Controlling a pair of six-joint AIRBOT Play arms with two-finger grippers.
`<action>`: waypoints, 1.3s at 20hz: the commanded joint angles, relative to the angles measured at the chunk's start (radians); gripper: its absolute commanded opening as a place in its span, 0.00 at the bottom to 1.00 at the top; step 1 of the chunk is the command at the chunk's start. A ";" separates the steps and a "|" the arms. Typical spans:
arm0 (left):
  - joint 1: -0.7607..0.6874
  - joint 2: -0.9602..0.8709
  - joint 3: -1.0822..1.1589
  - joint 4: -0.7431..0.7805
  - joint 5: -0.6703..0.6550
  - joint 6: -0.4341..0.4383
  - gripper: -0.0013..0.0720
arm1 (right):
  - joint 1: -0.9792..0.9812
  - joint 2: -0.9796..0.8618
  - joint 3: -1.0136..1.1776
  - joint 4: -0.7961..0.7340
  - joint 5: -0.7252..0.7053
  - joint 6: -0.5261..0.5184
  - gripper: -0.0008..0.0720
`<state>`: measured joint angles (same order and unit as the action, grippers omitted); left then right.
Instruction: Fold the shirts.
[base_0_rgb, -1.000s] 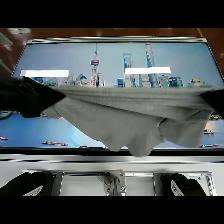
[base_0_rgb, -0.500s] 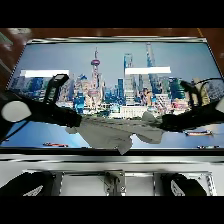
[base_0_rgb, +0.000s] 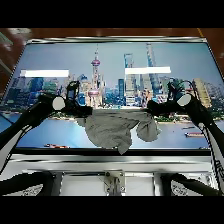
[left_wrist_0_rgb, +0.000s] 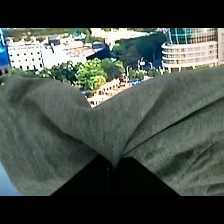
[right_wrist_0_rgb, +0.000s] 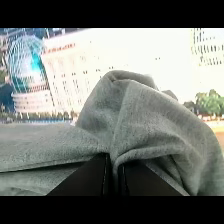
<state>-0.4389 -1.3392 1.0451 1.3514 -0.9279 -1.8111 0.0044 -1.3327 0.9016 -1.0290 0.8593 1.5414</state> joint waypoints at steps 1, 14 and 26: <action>0.011 -0.122 -0.003 -0.115 0.071 0.001 0.08 | -0.001 -0.074 -0.005 0.071 -0.120 -0.032 0.61; 0.287 0.210 -0.130 -0.206 -0.396 0.165 0.97 | -0.351 0.146 0.101 -0.204 0.528 -0.212 0.82; -0.016 0.064 -0.495 -0.693 0.102 0.295 0.97 | -0.383 0.146 -0.036 -0.015 0.448 -0.288 0.82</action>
<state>-0.4118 -1.2118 0.5678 0.7647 -0.8997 -1.5841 -0.3752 -1.1877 0.8715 -1.0554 1.3247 1.2556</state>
